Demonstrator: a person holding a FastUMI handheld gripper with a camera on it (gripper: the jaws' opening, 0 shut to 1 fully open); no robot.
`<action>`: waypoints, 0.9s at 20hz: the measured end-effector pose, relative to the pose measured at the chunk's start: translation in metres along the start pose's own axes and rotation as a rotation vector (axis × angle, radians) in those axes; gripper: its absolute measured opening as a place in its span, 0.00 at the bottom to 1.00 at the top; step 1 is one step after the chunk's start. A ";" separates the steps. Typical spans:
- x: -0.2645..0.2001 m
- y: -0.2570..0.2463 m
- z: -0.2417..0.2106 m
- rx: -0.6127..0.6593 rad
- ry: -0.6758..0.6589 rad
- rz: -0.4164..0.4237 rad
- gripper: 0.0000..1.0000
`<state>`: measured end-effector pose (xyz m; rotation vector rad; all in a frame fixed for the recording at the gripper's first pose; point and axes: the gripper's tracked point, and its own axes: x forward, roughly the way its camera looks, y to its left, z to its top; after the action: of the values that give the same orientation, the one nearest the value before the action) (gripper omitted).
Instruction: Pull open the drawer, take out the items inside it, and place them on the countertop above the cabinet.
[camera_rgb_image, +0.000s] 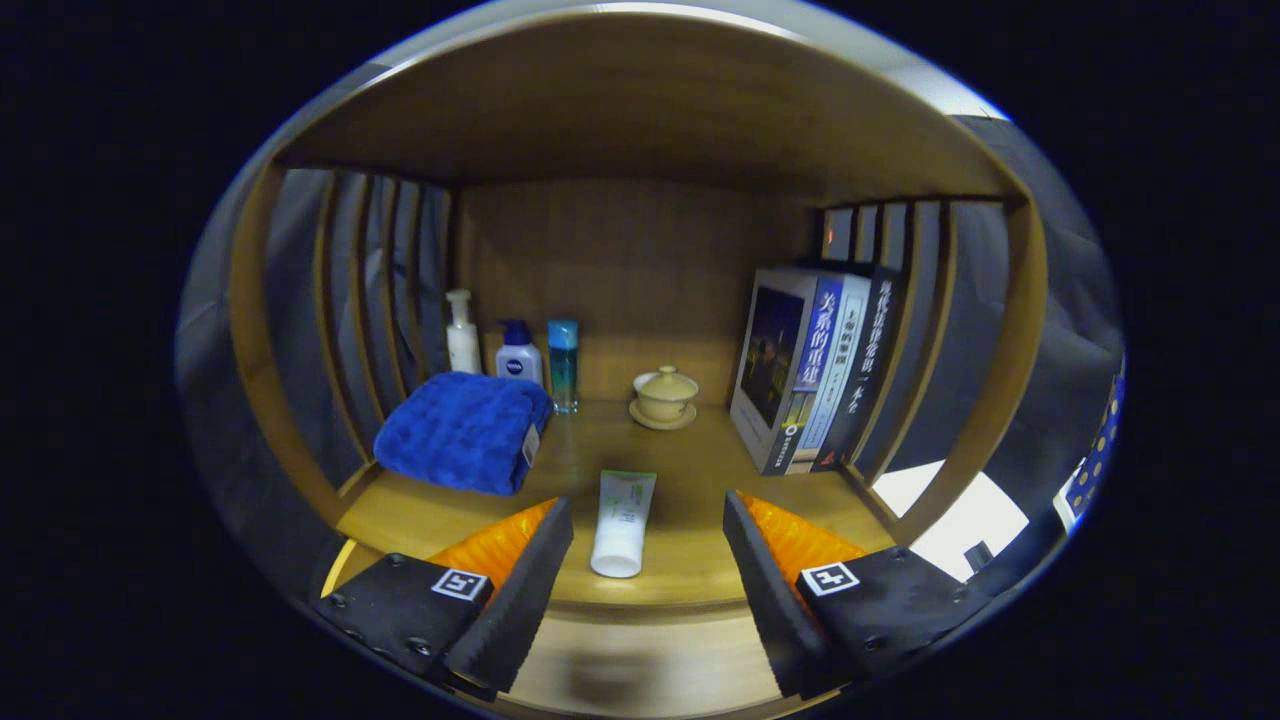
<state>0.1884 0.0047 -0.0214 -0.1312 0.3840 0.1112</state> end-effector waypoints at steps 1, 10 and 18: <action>-0.013 0.005 0.000 0.015 -0.027 0.012 0.98; -0.107 0.037 -0.043 0.031 -0.154 0.069 0.98; -0.156 0.010 -0.107 0.011 -0.118 0.007 0.99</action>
<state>0.0038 -0.0145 -0.0612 -0.1118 0.2676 0.1232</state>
